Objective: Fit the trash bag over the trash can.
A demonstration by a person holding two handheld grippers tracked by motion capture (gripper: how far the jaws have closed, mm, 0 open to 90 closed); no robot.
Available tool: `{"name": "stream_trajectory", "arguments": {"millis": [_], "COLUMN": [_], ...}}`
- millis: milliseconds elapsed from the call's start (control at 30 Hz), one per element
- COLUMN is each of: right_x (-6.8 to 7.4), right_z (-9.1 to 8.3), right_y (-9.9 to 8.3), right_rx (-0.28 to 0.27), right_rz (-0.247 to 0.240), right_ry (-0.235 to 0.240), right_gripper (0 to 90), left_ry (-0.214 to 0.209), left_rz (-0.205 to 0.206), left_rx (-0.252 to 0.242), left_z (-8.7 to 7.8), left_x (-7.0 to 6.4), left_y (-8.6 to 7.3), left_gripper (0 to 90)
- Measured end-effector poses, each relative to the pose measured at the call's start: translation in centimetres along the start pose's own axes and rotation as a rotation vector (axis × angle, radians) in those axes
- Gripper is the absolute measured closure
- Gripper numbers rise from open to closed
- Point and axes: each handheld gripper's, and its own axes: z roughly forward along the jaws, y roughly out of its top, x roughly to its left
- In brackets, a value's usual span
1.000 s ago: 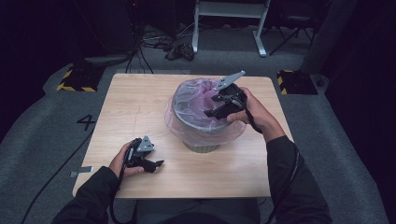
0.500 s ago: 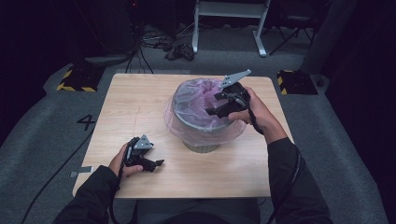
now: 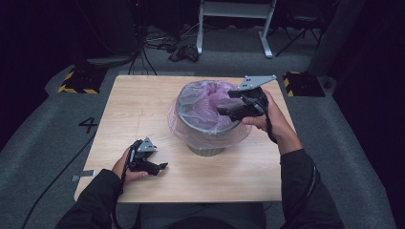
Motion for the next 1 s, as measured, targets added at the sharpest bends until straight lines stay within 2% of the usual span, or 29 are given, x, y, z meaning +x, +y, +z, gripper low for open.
{"name": "stream_trajectory", "arguments": {"millis": [100,167,233,400,467,800,1000], "right_x": [-0.2,-0.5,-0.6,-0.5,-0.5,-0.9,-0.9], "right_z": [0.8,1.4,2.1,3.4,3.7,4.6,5.3], "right_y": [0.5,0.7,0.7,0.4,0.3,-0.2,-0.3], "right_rx": [0.041,0.069,0.1,0.187,0.206,0.263,0.303], "right_rz": [-0.013,0.001,-0.006,-0.016,-0.008,0.027,0.022], "right_ry": [-0.018,-0.022,-0.029,-0.019,-0.004,-0.001,-0.004], "right_gripper": [25.6,25.9,25.9,26.1,26.9,27.3,27.3], "left_ry": [0.0,0.0,0.001,0.0,0.001,0.001,0.0], "left_rz": [0.0,0.0,-0.001,0.0,0.0,-0.001,-0.001], "left_rx": [0.0,0.0,0.0,0.0,0.0,-0.001,0.0], "left_z": [0.0,0.0,0.0,0.0,0.0,0.0,0.0], "left_x": [0.0,0.0,0.0,0.0,0.0,0.0,0.0], "left_y": [0.0,0.0,0.0,0.0,0.0,0.0,0.0], "left_gripper": [14.6,14.6,14.6,14.6,14.6,14.6,14.6]}}
